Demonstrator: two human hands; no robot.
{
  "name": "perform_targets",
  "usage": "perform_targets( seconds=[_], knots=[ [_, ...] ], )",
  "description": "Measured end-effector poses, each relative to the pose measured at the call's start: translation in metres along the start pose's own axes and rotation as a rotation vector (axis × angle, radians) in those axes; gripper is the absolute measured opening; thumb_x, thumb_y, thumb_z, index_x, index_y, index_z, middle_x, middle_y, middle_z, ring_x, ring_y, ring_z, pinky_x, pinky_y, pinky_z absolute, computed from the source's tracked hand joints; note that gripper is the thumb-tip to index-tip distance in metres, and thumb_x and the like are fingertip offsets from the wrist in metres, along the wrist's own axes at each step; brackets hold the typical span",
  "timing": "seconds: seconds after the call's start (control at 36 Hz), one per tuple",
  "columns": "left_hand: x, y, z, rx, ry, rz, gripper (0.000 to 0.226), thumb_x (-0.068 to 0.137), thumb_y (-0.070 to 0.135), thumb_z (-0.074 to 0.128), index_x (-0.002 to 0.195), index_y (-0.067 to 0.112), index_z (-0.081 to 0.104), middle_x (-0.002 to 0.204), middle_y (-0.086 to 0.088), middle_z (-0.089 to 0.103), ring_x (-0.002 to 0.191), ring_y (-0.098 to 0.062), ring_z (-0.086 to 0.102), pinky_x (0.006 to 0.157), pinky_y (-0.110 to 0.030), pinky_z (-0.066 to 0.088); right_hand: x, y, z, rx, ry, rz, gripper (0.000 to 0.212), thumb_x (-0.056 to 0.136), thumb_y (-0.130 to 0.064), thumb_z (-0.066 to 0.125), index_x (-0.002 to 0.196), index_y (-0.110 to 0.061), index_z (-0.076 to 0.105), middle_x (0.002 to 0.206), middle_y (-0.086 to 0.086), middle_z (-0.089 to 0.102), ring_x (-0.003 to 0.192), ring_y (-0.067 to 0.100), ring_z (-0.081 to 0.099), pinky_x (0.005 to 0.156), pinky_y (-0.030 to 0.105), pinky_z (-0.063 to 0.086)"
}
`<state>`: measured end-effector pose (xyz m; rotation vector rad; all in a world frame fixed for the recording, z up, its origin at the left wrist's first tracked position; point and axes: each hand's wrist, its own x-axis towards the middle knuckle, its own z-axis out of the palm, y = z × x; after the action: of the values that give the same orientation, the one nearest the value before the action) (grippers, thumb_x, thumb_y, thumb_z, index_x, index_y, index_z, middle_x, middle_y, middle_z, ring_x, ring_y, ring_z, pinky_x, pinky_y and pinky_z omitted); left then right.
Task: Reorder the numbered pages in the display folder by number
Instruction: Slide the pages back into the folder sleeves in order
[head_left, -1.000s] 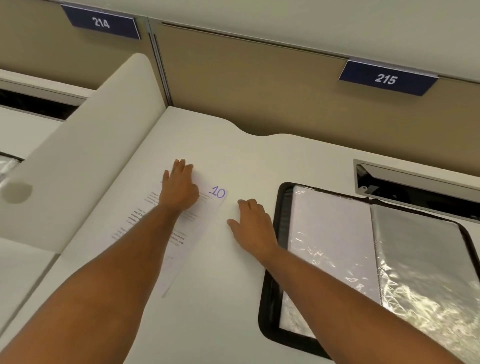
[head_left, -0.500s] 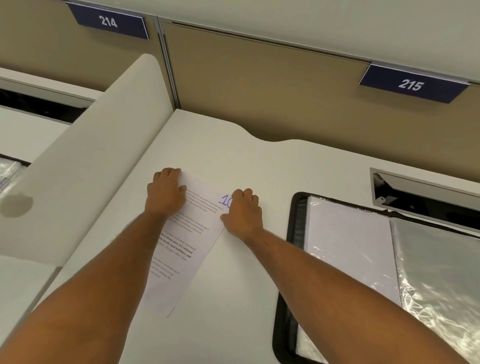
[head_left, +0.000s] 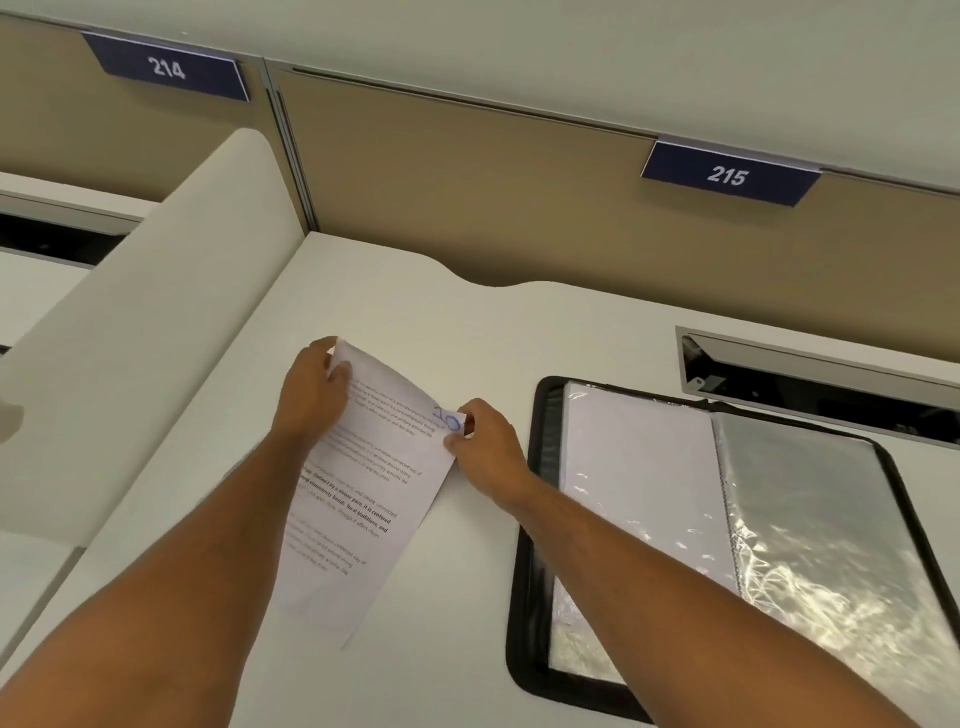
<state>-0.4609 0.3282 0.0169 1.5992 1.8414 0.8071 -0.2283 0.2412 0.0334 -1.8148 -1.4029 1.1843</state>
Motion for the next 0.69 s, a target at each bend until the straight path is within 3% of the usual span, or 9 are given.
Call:
perform_targets(
  seconds=[0.06,0.11,0.22,0.31,0.39,0.53,0.58,0.69],
  knots=[
    [-0.011,0.016,-0.001,-0.064,0.004,0.010,0.034,0.104,0.028,0.049,0.136,0.018,0.054,0.119,-0.001,0.063,0.108,-0.020,0.059,0.091,-0.035,0.045,-0.010,0.005,-0.011,0.051,0.007,0.015,0.007,0.097,-0.010,0.061,0.100,-0.014,0.056,0.099,0.000,0.065,0.089,0.021,0.066,0.076,0.037,0.061],
    [-0.020,0.030,0.000,-0.092,0.000,0.021,0.027,0.103,0.031,0.052,0.125,0.018,0.059,0.109,0.001,0.065,0.101,-0.019,0.060,0.086,-0.034,0.045,-0.019,0.011,-0.021,0.108,0.025,0.044,0.010,0.096,-0.010,0.062,0.100,-0.018,0.057,0.103,-0.001,0.068,0.096,0.020,0.070,0.082,0.044,0.063],
    [-0.036,0.052,0.002,-0.104,0.002,0.064,0.021,0.101,0.036,0.057,0.103,0.016,0.064,0.095,0.003,0.068,0.088,-0.018,0.064,0.079,-0.034,0.050,-0.041,0.019,-0.045,0.275,0.071,0.109,0.008,0.101,-0.013,0.060,0.109,-0.011,0.061,0.111,0.002,0.072,0.097,0.017,0.072,0.077,0.039,0.065],
    [-0.054,0.073,0.008,-0.116,-0.013,0.081,0.021,0.101,0.036,0.057,0.096,0.017,0.064,0.088,0.005,0.066,0.081,-0.014,0.062,0.068,-0.027,0.045,-0.061,0.023,-0.065,0.386,0.094,0.134,0.011,0.105,-0.016,0.055,0.107,-0.011,0.064,0.109,0.005,0.074,0.094,0.018,0.075,0.072,0.034,0.064],
    [-0.073,0.088,0.018,-0.159,-0.035,0.080,0.019,0.100,0.035,0.058,0.095,0.018,0.065,0.087,0.005,0.068,0.080,-0.015,0.064,0.070,-0.030,0.049,-0.080,0.031,-0.084,0.413,0.134,0.150,0.015,0.106,-0.018,0.053,0.104,-0.010,0.066,0.103,0.006,0.076,0.085,0.018,0.076,0.066,0.032,0.063],
    [-0.108,0.111,0.040,-0.252,-0.073,0.081,0.012,0.100,0.027,0.059,0.099,0.020,0.068,0.092,0.005,0.072,0.087,-0.017,0.069,0.081,-0.038,0.057,-0.107,0.052,-0.117,0.366,0.218,0.154,0.029,0.106,-0.022,0.053,0.104,0.005,0.062,0.099,0.012,0.075,0.076,0.017,0.073,0.059,0.029,0.060],
    [-0.122,0.120,0.052,-0.279,-0.093,0.067,0.010,0.100,0.024,0.059,0.100,0.022,0.068,0.094,0.005,0.072,0.090,-0.018,0.069,0.084,-0.041,0.058,-0.118,0.061,-0.131,0.336,0.249,0.151,0.033,0.106,-0.025,0.053,0.102,0.006,0.061,0.098,0.015,0.074,0.070,0.014,0.065,0.054,0.022,0.053],
    [-0.150,0.140,0.075,-0.322,-0.115,0.041,0.010,0.099,0.023,0.057,0.100,0.025,0.067,0.096,0.004,0.072,0.091,-0.018,0.069,0.086,-0.045,0.059,-0.138,0.082,-0.158,0.348,0.289,0.162,0.034,0.105,-0.028,0.055,0.089,0.001,0.059,0.095,0.017,0.073,0.069,0.015,0.060,0.054,0.024,0.048]
  ],
)
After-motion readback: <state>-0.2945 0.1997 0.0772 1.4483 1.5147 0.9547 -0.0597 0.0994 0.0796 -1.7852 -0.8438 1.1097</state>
